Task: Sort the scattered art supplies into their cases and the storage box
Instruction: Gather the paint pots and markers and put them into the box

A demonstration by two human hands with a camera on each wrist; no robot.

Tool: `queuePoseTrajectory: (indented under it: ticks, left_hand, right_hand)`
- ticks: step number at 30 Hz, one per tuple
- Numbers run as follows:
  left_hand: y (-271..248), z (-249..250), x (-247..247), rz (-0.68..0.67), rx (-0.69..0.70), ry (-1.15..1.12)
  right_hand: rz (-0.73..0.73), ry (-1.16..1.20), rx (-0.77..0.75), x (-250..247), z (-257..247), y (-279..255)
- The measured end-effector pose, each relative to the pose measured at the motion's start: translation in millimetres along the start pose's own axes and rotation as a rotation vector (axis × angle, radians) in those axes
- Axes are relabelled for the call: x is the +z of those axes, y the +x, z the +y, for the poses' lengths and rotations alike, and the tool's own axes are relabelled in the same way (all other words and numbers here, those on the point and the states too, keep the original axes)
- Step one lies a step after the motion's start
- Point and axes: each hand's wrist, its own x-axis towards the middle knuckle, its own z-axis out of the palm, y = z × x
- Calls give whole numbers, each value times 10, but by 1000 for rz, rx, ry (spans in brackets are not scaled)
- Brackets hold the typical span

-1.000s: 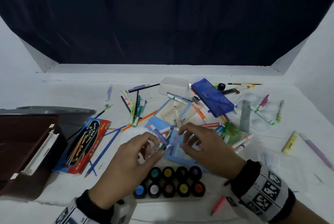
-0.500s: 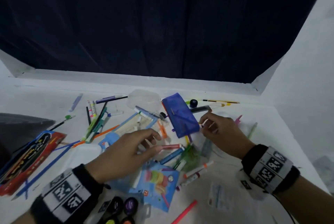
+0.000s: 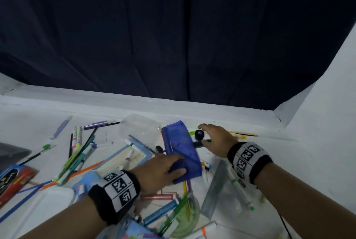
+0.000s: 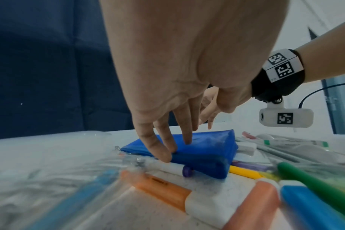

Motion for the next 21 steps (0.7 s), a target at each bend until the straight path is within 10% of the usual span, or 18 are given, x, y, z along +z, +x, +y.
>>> queuePoseTrajectory:
  ticks: [10,21]
  left_hand:
    - [145,-272,101,10,-102,-243]
    - [-160,-145,-53,142,-31,-525]
  right_hand:
    - [-137,-301,-82,134,154,405]
    - [190,15,-66,-95,-32,50]
